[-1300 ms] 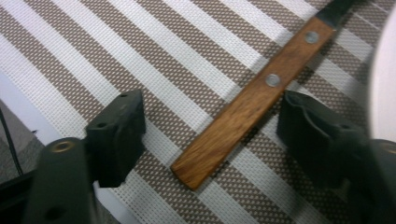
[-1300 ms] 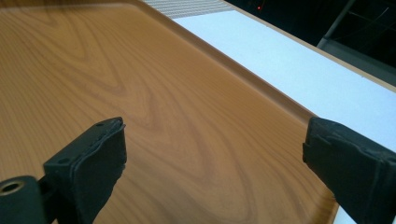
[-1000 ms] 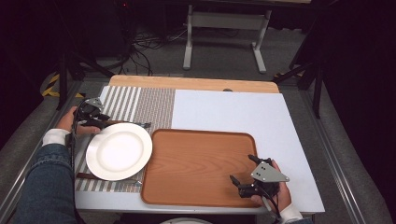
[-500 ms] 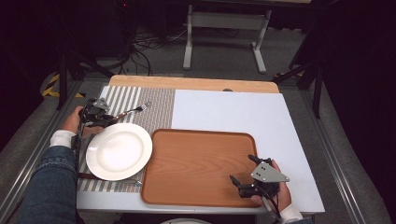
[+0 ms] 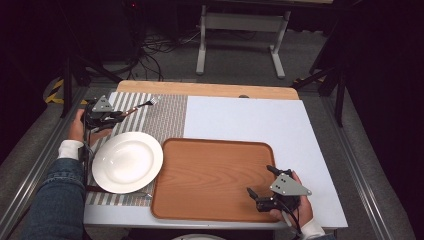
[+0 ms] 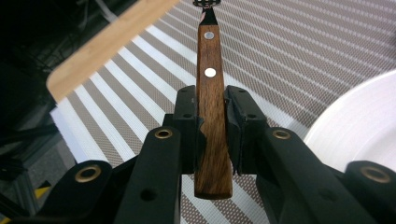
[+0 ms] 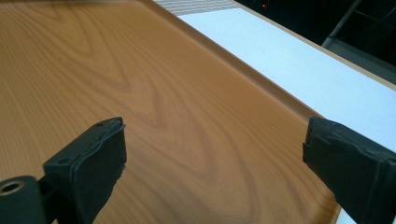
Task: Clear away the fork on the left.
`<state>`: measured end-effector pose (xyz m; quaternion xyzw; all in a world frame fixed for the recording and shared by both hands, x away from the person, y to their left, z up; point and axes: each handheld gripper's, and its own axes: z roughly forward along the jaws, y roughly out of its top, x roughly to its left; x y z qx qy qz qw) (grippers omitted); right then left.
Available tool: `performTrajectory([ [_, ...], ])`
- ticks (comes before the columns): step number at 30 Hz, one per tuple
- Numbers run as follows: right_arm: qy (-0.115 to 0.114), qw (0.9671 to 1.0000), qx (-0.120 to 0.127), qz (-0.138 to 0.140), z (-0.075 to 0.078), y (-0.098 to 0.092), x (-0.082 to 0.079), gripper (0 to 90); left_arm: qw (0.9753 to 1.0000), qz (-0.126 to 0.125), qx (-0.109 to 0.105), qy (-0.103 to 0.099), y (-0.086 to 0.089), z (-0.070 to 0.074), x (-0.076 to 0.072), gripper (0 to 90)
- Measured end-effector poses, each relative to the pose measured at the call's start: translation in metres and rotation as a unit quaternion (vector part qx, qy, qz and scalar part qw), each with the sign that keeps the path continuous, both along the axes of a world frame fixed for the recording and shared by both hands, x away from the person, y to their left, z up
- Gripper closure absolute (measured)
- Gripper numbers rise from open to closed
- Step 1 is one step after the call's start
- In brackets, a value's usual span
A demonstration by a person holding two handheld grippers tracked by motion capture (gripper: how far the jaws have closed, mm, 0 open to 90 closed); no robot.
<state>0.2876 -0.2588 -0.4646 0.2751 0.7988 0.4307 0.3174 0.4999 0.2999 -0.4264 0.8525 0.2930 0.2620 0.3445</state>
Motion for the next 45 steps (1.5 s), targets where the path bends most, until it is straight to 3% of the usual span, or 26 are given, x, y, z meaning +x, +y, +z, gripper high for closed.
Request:
performTrajectory([
  [4,-0.002,1.0000,0.000,-0.001,0.001,0.000,0.000,6.9,0.9996,-0.007,-0.020,-0.017,-0.003,0.008,-0.009,75.8],
  [10,-0.005,1.0000,0.003,-0.002,0.001,-0.001,-0.001,6.9,0.9984,-0.025,-0.034,-0.038,-0.013,0.020,-0.026,75.8],
  [19,-0.009,0.9999,0.005,-0.003,0.003,-0.002,-0.001,6.9,0.9955,-0.064,-0.018,-0.067,-0.042,0.038,-0.047,75.8],
  [25,-0.011,0.9999,0.008,-0.003,0.004,-0.004,-0.001,6.9,0.9913,-0.105,-0.019,-0.077,-0.066,0.045,-0.067,75.8],
  [31,-0.012,0.9999,0.010,-0.006,0.004,-0.007,-0.001,6.9,0.9860,-0.141,-0.006,-0.089,-0.090,0.045,-0.091,75.8],
  [39,-0.014,0.9998,0.010,-0.010,0.005,-0.009,0.000,6.9,0.9795,-0.182,-0.028,-0.081,-0.114,0.036,-0.128,75.8],
  [45,-0.021,0.9997,0.002,-0.011,0.005,-0.010,-0.002,6.9,0.9756,-0.207,-0.017,-0.071,-0.130,0.027,-0.150,75.8],
])
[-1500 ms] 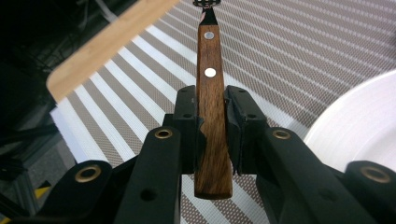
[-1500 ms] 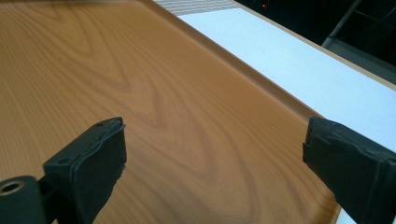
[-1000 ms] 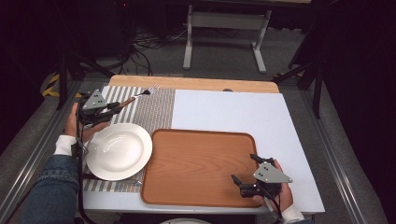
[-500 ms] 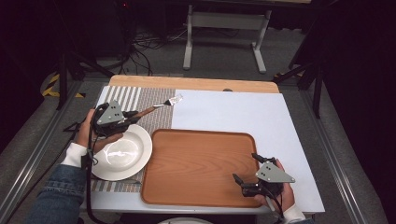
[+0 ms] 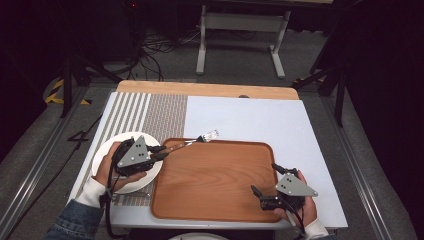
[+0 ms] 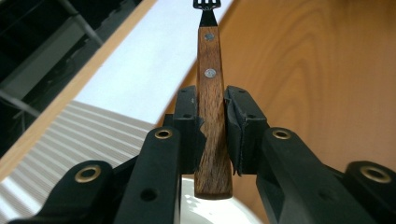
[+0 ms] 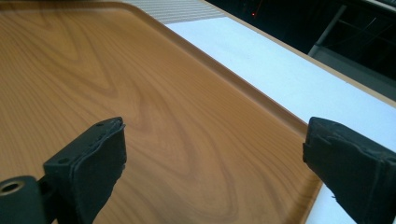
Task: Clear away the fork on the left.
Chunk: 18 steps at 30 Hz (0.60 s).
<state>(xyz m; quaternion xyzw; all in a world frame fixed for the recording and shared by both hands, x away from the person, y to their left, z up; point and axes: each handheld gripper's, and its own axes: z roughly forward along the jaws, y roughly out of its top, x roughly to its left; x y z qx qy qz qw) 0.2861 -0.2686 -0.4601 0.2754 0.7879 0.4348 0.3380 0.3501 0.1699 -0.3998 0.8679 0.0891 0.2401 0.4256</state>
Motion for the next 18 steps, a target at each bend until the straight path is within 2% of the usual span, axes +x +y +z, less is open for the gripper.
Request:
performTrajectory([
  [5,-0.001,1.0000,-0.001,-0.001,0.000,-0.001,0.000,6.9,0.9996,-0.015,0.019,0.014,-0.014,-0.014,-0.011,75.8],
  [7,-0.001,1.0000,0.000,0.000,-0.001,-0.001,0.000,6.9,0.9989,-0.016,0.042,0.013,-0.020,-0.021,-0.016,75.8],
  [8,0.000,1.0000,-0.001,0.000,-0.001,-0.001,0.000,6.9,0.9979,-0.013,0.063,0.012,-0.024,-0.026,-0.019,75.7],
  [9,0.000,1.0000,-0.003,0.000,-0.001,0.000,0.000,6.9,0.9979,-0.018,0.057,0.025,-0.027,-0.030,-0.022,75.7],
  [10,0.000,1.0000,-0.005,0.001,-0.002,0.000,0.000,6.9,0.9976,-0.022,0.058,0.031,-0.029,-0.033,-0.024,75.7],
  [12,-0.001,1.0000,-0.007,0.002,-0.002,0.001,0.000,6.9,0.9962,-0.022,0.078,0.031,-0.034,-0.040,-0.030,75.7],
  [14,-0.002,1.0000,-0.007,0.005,-0.002,0.002,-0.001,6.9,0.9962,-0.020,0.071,0.047,-0.036,-0.044,-0.035,75.7],
  [15,-0.002,1.0000,-0.007,0.005,-0.002,0.002,-0.001,6.9,0.9963,-0.016,0.070,0.047,-0.038,-0.047,-0.038,75.7],
  [18,-0.001,1.0000,-0.006,0.005,-0.002,0.001,0.000,6.9,0.9971,0.009,0.051,0.056,-0.041,-0.058,-0.043,75.6],
])
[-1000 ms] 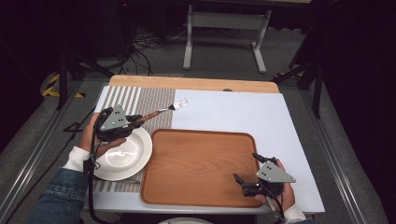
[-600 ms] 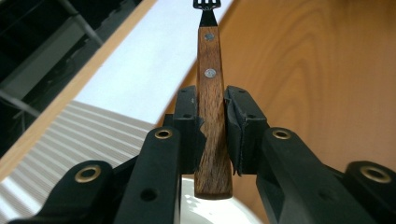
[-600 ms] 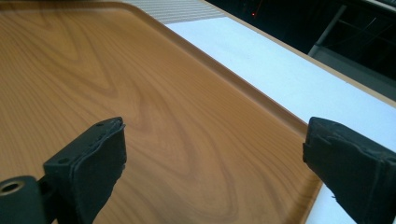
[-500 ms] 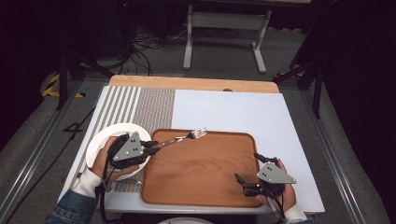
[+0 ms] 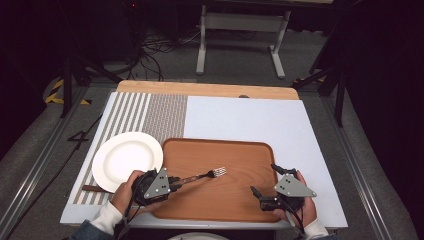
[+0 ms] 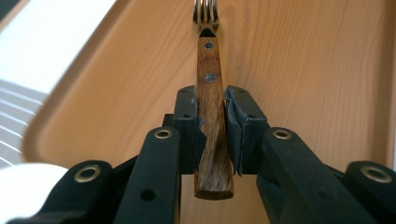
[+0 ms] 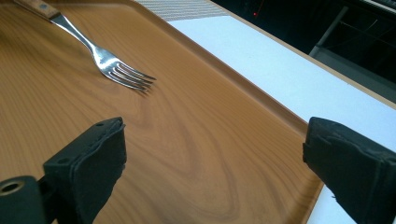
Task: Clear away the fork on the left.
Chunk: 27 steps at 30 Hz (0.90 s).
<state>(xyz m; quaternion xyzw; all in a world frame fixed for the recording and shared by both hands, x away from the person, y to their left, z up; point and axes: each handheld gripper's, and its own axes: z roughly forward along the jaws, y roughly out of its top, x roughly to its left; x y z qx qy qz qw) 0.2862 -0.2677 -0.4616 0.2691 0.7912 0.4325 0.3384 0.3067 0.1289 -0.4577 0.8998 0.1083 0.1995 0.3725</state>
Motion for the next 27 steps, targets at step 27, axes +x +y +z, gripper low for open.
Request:
performTrajectory([
  [27,0.008,0.9999,0.008,0.003,-0.001,-0.002,0.003,6.8,0.9932,-0.008,-0.083,0.082,0.012,-0.014,-0.019,77.0],
])
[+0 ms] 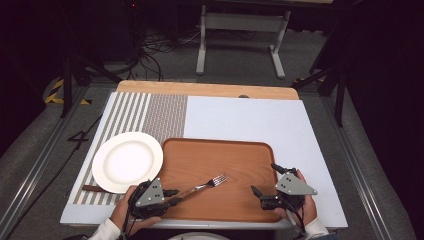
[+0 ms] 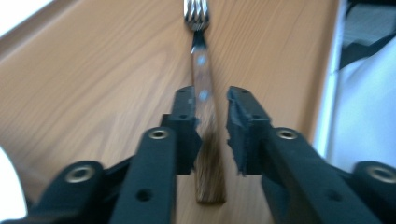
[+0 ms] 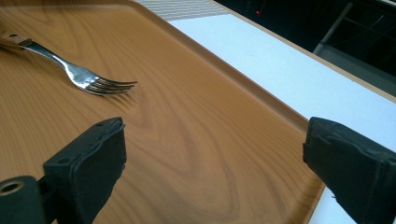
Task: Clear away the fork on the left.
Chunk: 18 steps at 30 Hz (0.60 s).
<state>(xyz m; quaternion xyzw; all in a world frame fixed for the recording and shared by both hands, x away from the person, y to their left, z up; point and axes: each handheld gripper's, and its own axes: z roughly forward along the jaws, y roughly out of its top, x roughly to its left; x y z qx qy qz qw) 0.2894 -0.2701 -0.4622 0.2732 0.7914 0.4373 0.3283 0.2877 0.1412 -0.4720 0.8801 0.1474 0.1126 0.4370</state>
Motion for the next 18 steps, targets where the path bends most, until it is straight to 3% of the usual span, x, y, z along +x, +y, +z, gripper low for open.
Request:
performTrajectory([
  [1,0.000,1.0000,0.000,0.000,0.000,0.000,0.000,6.8,0.9999,-0.011,-0.004,-0.005,0.001,0.003,0.001,77.0],
  [4,0.001,1.0000,0.000,0.000,0.000,0.000,0.000,6.9,0.9992,-0.037,0.000,-0.011,-0.002,0.009,0.006,88.4],
  [6,0.003,1.0000,0.000,0.000,-0.001,0.001,0.000,6.9,0.9981,-0.055,0.014,-0.025,-0.009,0.015,0.011,89.7],
  [9,0.004,1.0000,-0.002,0.000,-0.001,0.002,0.001,6.8,0.9960,-0.082,0.023,-0.029,-0.025,0.020,0.021,89.9],
  [12,0.005,1.0000,-0.004,0.001,-0.002,0.002,0.001,6.9,0.9929,-0.108,0.038,-0.030,-0.041,0.021,0.029,89.9],
  [18,0.007,1.0000,-0.003,0.000,-0.003,0.001,0.002,6.9,0.9876,-0.142,0.067,-0.011,-0.070,0.015,0.045,89.9],
])
